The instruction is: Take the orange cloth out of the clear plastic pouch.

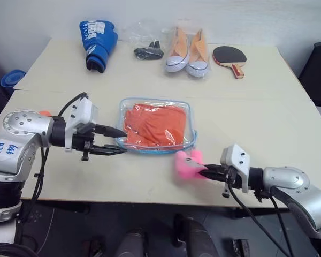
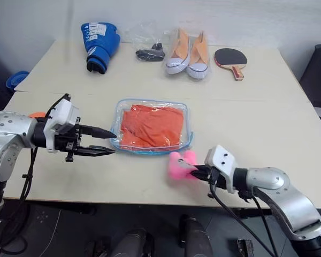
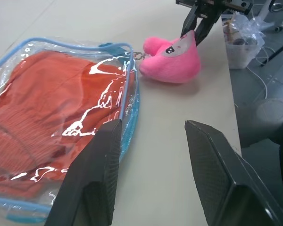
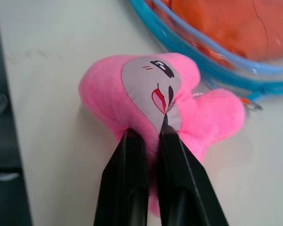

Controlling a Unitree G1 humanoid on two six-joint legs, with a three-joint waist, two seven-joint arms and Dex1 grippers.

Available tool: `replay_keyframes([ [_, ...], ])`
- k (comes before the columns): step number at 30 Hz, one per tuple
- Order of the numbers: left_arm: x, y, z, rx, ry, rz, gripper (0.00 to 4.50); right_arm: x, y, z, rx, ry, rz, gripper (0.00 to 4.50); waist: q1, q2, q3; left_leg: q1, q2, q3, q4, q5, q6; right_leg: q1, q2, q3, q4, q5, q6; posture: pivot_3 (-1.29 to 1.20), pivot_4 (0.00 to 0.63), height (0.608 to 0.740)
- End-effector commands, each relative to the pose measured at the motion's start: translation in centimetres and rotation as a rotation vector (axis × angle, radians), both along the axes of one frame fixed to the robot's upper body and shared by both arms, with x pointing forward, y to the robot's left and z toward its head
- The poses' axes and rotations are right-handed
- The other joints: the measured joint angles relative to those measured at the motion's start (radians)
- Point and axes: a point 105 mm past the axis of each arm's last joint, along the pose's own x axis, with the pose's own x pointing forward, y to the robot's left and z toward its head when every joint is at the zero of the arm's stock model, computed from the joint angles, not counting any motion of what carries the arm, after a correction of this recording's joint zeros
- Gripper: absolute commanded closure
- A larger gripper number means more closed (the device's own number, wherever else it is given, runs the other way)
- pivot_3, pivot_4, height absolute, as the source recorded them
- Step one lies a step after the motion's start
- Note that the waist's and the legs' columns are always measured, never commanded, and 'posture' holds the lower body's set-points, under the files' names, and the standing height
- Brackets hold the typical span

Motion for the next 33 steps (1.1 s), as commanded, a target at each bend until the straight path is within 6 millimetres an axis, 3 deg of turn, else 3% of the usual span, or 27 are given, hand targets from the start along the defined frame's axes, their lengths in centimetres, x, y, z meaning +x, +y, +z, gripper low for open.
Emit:
replay_keyframes([
  [1,-0.3,-1.3,0.7,0.010,-0.045,-0.071,2.25,-0.7,2.3,1.6,0.042,-0.023,0.118,4.49,0.001,0.000,0.000,0.000,0.000,0.000,0.000,0.000,0.000,0.000,0.000,0.000,0.000,0.000,0.000,0.00,0.150,0.740],
  [8,0.5,-3.4,-1.1,0.064,-0.060,-0.149,2.25,0.6,3.4,-1.9,-0.156,-0.074,0.191,4.49,0.003,0.000,0.000,-0.001,-0.002,0.000,0.000,0.000,0.000,0.000,0.001,0.000,0.000,0.000,0.000,0.00,0.150,0.740],
  [18,0.6,-6.6,-4.7,0.137,0.000,-0.293,2.25,-0.3,3.3,-3.5,-0.267,-0.152,0.241,4.49,0.005,0.000,0.000,-0.001,-0.001,0.000,0.001,0.000,0.000,0.000,0.002,0.000,0.000,0.000,0.000,0.00,0.150,0.740],
  [23,1.1,-7.7,-4.2,0.127,-0.037,-0.331,2.25,-1.1,4.0,-2.7,-0.123,-0.040,0.193,2.99,0.004,0.000,0.000,-0.001,-0.001,-0.001,0.002,0.000,0.000,0.001,0.002,-0.001,0.001,0.000,0.000,0.00,0.150,0.740],
  [28,1.1,-7.7,-4.0,0.123,-0.023,-0.360,2.25,-1.9,4.1,-2.3,-0.131,-0.063,0.186,1.28,0.000,0.000,0.000,0.000,0.000,-0.001,0.002,0.000,0.000,0.000,0.002,0.000,0.001,0.000,0.000,0.00,0.150,0.740],
  [33,0.5,-9.1,-4.3,0.126,-0.006,-0.408,2.25,-2.4,2.8,-0.7,-0.183,-0.137,0.159,1.28,0.007,0.000,0.000,-0.001,-0.001,-0.002,0.003,0.000,0.001,0.001,0.001,-0.001,0.001,0.000,0.000,0.00,0.150,0.740],
])
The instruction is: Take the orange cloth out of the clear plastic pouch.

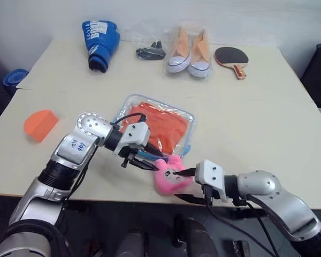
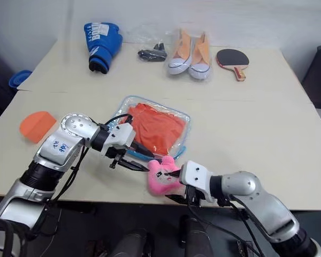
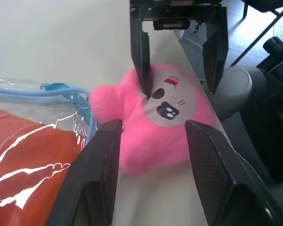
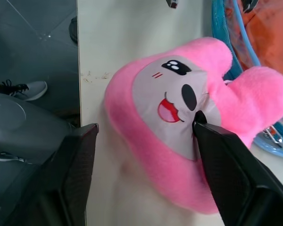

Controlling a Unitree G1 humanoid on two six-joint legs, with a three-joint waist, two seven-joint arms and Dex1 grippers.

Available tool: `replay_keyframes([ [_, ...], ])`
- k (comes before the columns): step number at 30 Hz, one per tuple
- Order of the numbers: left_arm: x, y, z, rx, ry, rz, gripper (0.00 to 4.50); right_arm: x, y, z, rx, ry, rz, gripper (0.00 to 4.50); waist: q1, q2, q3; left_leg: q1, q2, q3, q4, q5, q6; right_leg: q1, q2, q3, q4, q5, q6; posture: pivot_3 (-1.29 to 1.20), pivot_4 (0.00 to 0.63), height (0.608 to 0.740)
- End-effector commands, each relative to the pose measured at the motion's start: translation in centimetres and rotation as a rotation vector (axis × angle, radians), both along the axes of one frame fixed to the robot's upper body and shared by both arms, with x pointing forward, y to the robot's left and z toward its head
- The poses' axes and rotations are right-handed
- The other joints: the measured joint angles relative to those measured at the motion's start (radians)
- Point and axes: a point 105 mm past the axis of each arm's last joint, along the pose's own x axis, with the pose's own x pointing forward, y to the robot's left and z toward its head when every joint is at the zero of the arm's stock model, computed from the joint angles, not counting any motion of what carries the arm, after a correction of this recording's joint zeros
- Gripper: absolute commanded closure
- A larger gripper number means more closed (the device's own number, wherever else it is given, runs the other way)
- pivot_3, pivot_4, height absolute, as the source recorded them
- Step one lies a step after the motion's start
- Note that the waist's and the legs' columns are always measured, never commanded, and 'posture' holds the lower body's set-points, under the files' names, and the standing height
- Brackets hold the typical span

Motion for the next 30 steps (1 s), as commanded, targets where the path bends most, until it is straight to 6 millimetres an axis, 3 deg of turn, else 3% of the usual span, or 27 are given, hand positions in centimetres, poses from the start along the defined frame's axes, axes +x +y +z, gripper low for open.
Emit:
replay_keyframes([
  [1,-0.8,-1.1,0.4,0.020,-0.024,-0.067,2.25,-0.6,-0.8,2.2,-0.021,-0.089,0.002,1.28,0.001,0.000,0.000,0.000,0.000,0.000,0.000,0.000,0.000,0.000,0.000,0.000,0.000,0.000,0.000,0.00,0.150,0.740],
  [5,-1.7,-2.7,0.0,0.066,-0.057,-0.114,2.25,-1.2,-2.4,5.1,-0.052,-0.148,0.006,1.28,0.001,0.000,0.000,-0.001,0.000,-0.001,0.000,0.000,0.000,0.000,-0.001,0.000,-0.001,0.000,0.000,0.00,0.150,0.740],
  [8,-2.7,-3.2,-0.5,0.101,-0.108,-0.165,2.25,-0.5,-3.6,6.0,-0.104,-0.179,0.016,1.28,-0.001,0.000,0.000,0.000,0.000,-0.002,0.000,0.000,0.001,0.001,-0.001,0.000,-0.001,0.000,0.000,0.00,0.150,0.740],
  [13,-3.9,-3.3,-1.6,0.158,-0.142,-0.213,2.25,2.5,-4.6,5.7,-0.181,-0.253,0.014,1.28,-0.004,0.000,0.000,0.000,0.001,-0.001,0.000,0.000,0.001,0.001,-0.001,0.001,-0.001,0.000,0.000,0.00,0.150,0.740],
  [21,-1.3,-2.8,-4.6,0.284,-0.398,-0.164,2.25,5.9,-3.5,4.7,-0.230,-0.324,0.091,1.28,0.002,0.000,0.000,-0.001,0.000,-0.001,0.000,0.000,0.001,0.000,0.000,0.000,-0.001,0.000,0.000,0.00,0.150,0.740],
  [27,-1.5,-2.9,-4.5,0.241,-0.443,-0.198,2.25,7.2,-3.4,4.7,-0.259,-0.376,0.131,1.28,0.000,0.000,0.000,0.000,-0.001,-0.001,0.001,0.000,0.003,0.001,-0.004,0.000,0.000,0.001,0.001,0.00,0.150,0.740],
  [30,-1.9,-3.0,-4.3,0.216,-0.422,-0.208,3.11,7.9,-3.1,4.6,-0.274,-0.417,0.150,1.25,-0.001,0.000,0.000,0.000,-0.001,-0.001,0.001,0.001,0.003,0.001,-0.004,0.000,0.000,0.001,0.001,0.00,0.150,0.740],
])
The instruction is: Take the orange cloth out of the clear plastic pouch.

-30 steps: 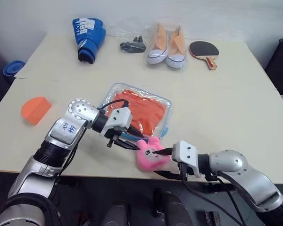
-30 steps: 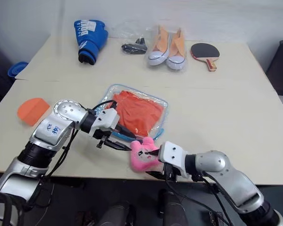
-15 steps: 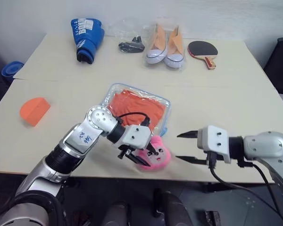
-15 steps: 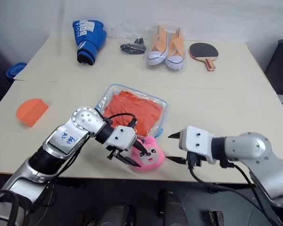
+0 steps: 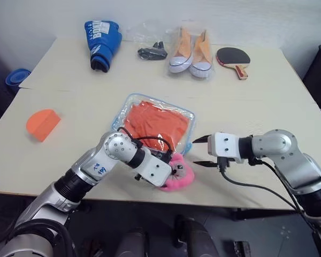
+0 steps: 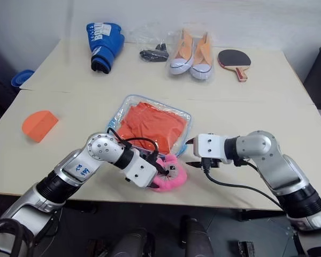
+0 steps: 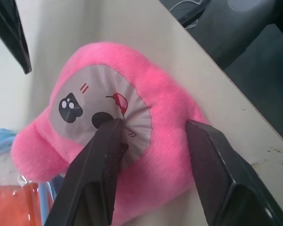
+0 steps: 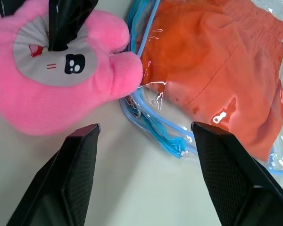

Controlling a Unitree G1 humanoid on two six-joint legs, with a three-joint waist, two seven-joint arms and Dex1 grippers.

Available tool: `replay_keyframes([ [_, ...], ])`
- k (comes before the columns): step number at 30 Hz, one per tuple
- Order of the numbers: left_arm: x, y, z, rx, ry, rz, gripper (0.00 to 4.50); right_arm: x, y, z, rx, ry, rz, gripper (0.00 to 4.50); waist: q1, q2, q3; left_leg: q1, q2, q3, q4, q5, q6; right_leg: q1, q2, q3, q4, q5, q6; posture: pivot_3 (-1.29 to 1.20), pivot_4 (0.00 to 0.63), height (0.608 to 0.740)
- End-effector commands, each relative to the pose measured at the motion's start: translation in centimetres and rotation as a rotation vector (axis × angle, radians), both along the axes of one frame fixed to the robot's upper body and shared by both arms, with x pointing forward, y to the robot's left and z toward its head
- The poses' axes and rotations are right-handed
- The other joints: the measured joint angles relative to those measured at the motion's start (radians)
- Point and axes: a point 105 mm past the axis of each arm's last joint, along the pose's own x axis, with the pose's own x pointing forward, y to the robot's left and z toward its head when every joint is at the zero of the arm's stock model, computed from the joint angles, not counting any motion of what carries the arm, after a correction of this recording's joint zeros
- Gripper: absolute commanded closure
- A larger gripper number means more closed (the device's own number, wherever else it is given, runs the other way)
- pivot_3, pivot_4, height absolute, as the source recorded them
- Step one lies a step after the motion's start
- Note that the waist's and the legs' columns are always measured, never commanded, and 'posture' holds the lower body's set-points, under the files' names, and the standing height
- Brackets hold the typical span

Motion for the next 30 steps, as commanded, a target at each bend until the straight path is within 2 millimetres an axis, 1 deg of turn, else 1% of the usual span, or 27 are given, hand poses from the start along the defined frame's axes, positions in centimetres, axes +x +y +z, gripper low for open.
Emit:
replay_keyframes([
  [1,-0.1,0.3,-0.1,-0.009,0.016,0.015,3.39,0.6,0.7,0.5,-0.011,-0.073,0.046,1.25,-0.001,0.000,0.000,0.000,0.000,0.000,0.000,0.000,0.000,0.000,0.000,0.000,0.000,0.000,0.000,0.00,0.150,0.740],
  [4,-0.4,0.4,0.0,-0.021,0.034,0.017,4.26,1.0,1.5,0.1,-0.020,-0.102,0.080,1.25,-0.002,0.000,0.000,0.000,0.000,0.000,0.000,0.000,0.000,0.000,0.000,0.000,0.000,0.000,0.000,0.00,0.150,0.740],
  [5,-0.5,0.5,0.1,-0.020,0.035,0.016,4.49,1.1,1.9,0.0,-0.020,-0.109,0.093,1.25,-0.003,0.000,0.000,0.000,0.000,0.000,0.000,0.000,0.000,0.000,0.000,0.000,0.000,0.000,0.000,0.00,0.150,0.740],
  [8,-0.5,0.7,0.2,-0.011,0.033,0.019,4.49,1.8,3.0,-0.2,-0.007,-0.131,0.119,1.25,-0.003,0.000,0.000,0.000,0.000,0.000,0.000,0.000,0.000,0.000,0.000,0.000,0.000,0.000,0.000,0.00,0.150,0.740],
  [11,-0.3,0.6,0.3,-0.019,0.030,0.046,4.49,2.3,3.7,-0.3,0.005,-0.147,0.133,1.25,-0.004,0.000,0.000,0.000,0.001,0.000,0.000,0.000,-0.001,-0.001,0.000,0.000,0.000,0.000,0.000,0.00,0.150,0.740],
  [14,-0.3,0.4,0.4,-0.023,0.030,0.050,4.50,2.5,4.2,-0.4,0.009,-0.157,0.163,1.90,-0.003,0.000,0.000,0.000,0.001,0.000,0.000,0.000,-0.001,0.000,0.000,0.000,0.000,0.000,0.000,0.00,0.150,0.740],
  [21,0.2,0.9,0.4,-0.025,0.023,0.084,4.50,2.3,3.7,-0.2,-0.010,-0.160,0.196,4.32,-0.005,0.000,0.000,0.000,0.001,0.000,0.000,0.000,-0.001,0.000,-0.001,0.000,0.000,0.000,0.000,0.00,0.150,0.740],
  [22,0.3,1.0,0.5,-0.028,0.023,0.090,4.50,2.3,3.6,-0.3,-0.015,-0.159,0.200,4.47,-0.005,0.000,0.000,0.000,0.001,0.000,0.000,0.000,-0.001,0.000,-0.001,0.000,0.000,0.000,0.000,0.00,0.150,0.740],
  [24,0.7,1.1,0.7,-0.048,0.032,0.118,4.50,2.5,3.3,-0.4,-0.029,-0.180,0.187,4.47,-0.005,0.000,0.000,0.000,0.001,0.000,0.000,0.000,-0.001,0.000,-0.001,0.000,0.000,0.000,0.000,0.00,0.150,0.740],
  [28,2.4,1.9,2.7,-0.170,0.130,0.263,4.50,3.0,1.7,-0.6,-0.079,-0.227,0.169,4.47,-0.004,0.000,0.000,0.000,0.001,0.000,0.000,0.000,-0.001,0.000,-0.001,0.000,0.000,0.000,0.000,0.00,0.150,0.740],
  [30,2.9,3.1,3.9,-0.219,0.200,0.335,4.50,3.1,0.6,-0.5,-0.100,-0.246,0.157,4.47,-0.005,0.001,0.000,0.000,0.001,0.000,0.000,0.000,-0.001,0.000,-0.001,0.000,0.000,0.000,0.000,0.00,0.150,0.740],
])
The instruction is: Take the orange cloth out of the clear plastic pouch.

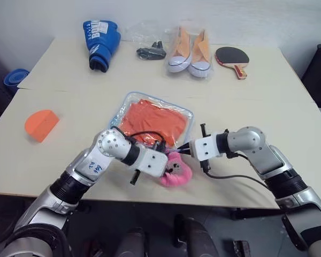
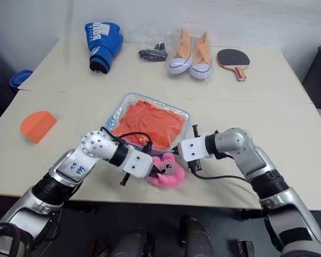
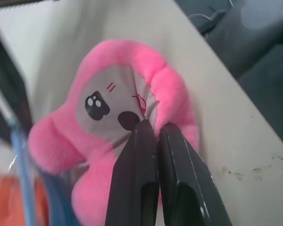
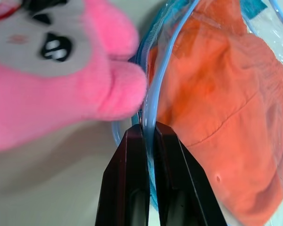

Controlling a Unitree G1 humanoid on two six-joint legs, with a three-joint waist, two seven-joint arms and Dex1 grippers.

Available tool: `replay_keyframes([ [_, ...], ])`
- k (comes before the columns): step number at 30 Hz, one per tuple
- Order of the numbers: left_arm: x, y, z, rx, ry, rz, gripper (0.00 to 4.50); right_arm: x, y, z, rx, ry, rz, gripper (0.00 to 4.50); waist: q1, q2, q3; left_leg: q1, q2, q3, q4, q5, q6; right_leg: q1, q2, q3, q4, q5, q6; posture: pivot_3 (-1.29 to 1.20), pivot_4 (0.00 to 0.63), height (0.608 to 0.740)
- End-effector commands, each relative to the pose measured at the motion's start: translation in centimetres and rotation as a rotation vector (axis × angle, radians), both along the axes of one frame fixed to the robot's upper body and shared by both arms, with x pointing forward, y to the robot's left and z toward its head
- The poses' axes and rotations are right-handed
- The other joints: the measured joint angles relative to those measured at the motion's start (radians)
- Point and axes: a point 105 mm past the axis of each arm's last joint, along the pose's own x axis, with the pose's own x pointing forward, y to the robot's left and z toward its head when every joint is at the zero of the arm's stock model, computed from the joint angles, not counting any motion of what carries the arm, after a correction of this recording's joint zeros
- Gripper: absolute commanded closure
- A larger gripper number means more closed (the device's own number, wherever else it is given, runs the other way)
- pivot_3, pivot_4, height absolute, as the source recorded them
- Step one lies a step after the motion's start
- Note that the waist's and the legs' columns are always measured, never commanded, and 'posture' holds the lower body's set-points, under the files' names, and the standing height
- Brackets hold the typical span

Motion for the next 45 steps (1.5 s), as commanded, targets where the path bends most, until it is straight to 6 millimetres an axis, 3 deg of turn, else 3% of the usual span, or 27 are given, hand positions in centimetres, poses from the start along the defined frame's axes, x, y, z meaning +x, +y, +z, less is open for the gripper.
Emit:
replay_keyframes([
  [1,1.4,2.5,2.9,-0.106,0.099,0.148,4.50,0.4,-2.4,1.3,-0.017,-0.077,-0.032,4.47,-0.001,0.000,0.000,0.000,0.000,0.000,0.000,0.000,0.000,0.000,0.000,0.000,0.000,0.000,0.000,0.00,0.150,0.740],
  [10,2.6,7.5,4.7,-0.172,0.182,0.338,4.50,0.1,-6.0,1.9,-0.040,-0.120,-0.071,4.47,-0.001,0.001,0.001,0.000,0.001,-0.001,0.000,0.000,-0.001,0.000,-0.001,0.000,-0.001,0.000,0.000,0.00,0.150,0.740],
  [23,3.7,8.3,4.5,-0.196,0.169,0.390,4.50,-0.4,-6.0,1.6,0.009,-0.074,-0.100,4.47,-0.002,0.001,0.001,0.000,0.001,0.000,0.000,0.000,-0.002,0.000,-0.001,0.000,0.000,0.000,0.000,0.00,0.150,0.740],
  [26,3.8,8.1,4.3,-0.193,0.163,0.385,4.50,-0.6,-5.8,1.6,0.024,-0.026,-0.105,3.84,-0.002,0.001,0.001,0.000,0.001,0.000,0.000,0.000,-0.002,0.000,-0.001,0.000,-0.001,0.000,0.000,0.00,0.150,0.740],
  [31,3.6,7.5,4.3,-0.197,0.162,0.364,4.50,-0.2,-5.9,1.6,0.022,-0.029,-0.130,2.17,-0.001,0.001,0.001,0.000,0.000,0.000,0.000,0.000,-0.002,0.000,-0.001,0.000,-0.001,0.000,0.000,0.00,0.150,0.740],
  [36,3.4,7.1,4.3,-0.200,0.163,0.347,4.50,-0.2,-5.4,1.7,0.031,-0.016,-0.124,2.17,-0.002,0.001,0.001,0.000,0.001,0.000,0.000,0.000,-0.002,-0.001,-0.001,0.000,0.000,0.000,0.000,0.00,0.150,0.740],
  [45,3.2,6.5,4.3,-0.201,0.163,0.327,4.50,-0.3,-1.8,1.6,0.114,0.015,-0.089,2.17,-0.001,0.001,0.001,0.000,0.001,0.000,0.000,0.000,-0.003,-0.001,-0.001,0.000,0.000,0.000,0.000,0.00,0.150,0.740],
])
